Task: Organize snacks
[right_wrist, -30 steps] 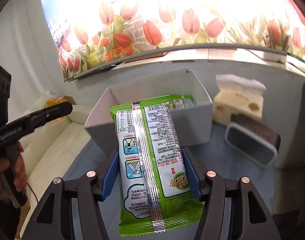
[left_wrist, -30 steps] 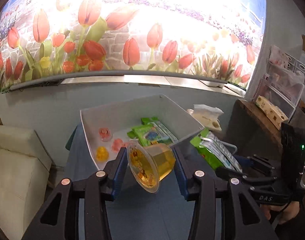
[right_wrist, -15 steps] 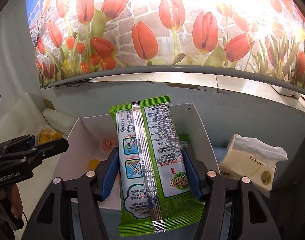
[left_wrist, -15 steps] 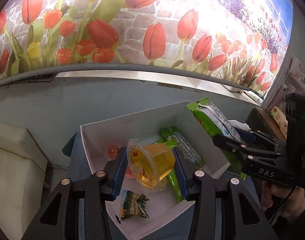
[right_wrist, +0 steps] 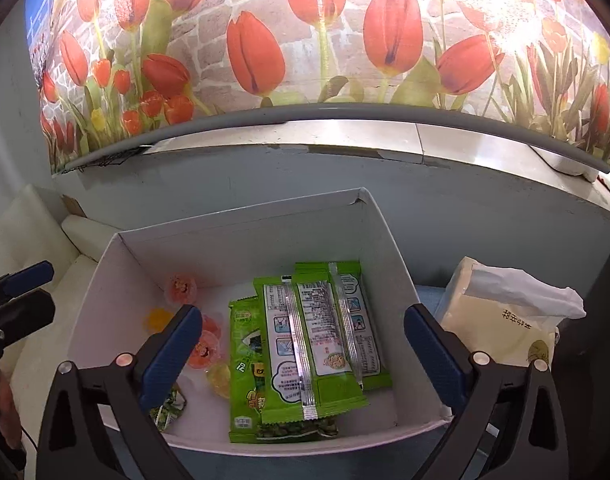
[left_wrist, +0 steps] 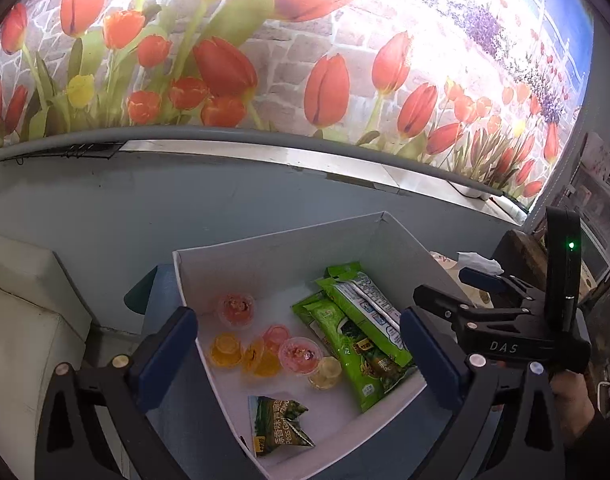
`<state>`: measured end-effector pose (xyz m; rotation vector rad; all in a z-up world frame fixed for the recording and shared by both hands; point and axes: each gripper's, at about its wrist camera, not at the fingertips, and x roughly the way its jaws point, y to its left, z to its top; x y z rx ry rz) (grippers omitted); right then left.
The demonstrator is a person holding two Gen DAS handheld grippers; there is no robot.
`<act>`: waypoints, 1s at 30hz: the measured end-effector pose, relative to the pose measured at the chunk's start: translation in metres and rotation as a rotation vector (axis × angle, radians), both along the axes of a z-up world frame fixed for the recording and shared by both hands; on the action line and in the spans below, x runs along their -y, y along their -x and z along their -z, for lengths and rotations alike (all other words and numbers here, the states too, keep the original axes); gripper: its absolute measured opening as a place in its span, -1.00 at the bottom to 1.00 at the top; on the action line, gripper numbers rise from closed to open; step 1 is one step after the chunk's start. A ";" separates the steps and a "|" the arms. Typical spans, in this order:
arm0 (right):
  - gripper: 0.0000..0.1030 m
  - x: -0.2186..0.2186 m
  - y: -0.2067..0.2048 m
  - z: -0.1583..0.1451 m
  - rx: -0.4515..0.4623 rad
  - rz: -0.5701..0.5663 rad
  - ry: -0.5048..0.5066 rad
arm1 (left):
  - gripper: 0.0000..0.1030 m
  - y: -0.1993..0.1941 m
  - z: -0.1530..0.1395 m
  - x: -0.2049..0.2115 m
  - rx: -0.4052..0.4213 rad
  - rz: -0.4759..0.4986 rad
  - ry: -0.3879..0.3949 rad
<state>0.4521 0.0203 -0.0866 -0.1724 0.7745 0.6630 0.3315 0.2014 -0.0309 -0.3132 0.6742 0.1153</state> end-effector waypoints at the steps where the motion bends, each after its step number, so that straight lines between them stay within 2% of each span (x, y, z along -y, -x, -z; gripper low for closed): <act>1: 1.00 0.003 0.001 -0.001 0.011 0.007 -0.009 | 1.00 0.003 -0.002 0.002 0.002 -0.007 -0.016; 4: 1.00 0.008 0.010 -0.008 0.050 0.020 -0.012 | 1.00 0.017 -0.009 0.012 0.032 -0.026 -0.080; 7: 1.00 0.017 0.028 -0.019 0.133 0.071 0.004 | 1.00 0.033 -0.015 0.021 0.052 -0.012 -0.082; 10: 1.00 0.032 0.050 -0.030 0.135 0.085 -0.022 | 1.00 0.056 -0.023 0.036 0.068 -0.004 -0.116; 14: 1.00 0.062 0.103 -0.046 0.224 0.098 -0.038 | 1.00 0.097 -0.033 0.059 0.097 0.035 -0.108; 20: 1.00 0.111 0.182 -0.048 0.169 0.029 -0.082 | 1.00 0.179 -0.051 0.107 0.148 0.021 -0.208; 23: 1.00 0.135 0.225 -0.050 0.144 -0.010 -0.121 | 1.00 0.217 -0.051 0.128 0.147 0.040 -0.184; 26: 1.00 0.158 0.256 -0.051 0.094 -0.018 -0.160 | 1.00 0.238 -0.047 0.144 0.130 0.036 -0.156; 30: 1.00 0.183 0.294 -0.056 0.100 -0.018 -0.151 | 1.00 0.264 -0.045 0.164 0.118 0.029 -0.175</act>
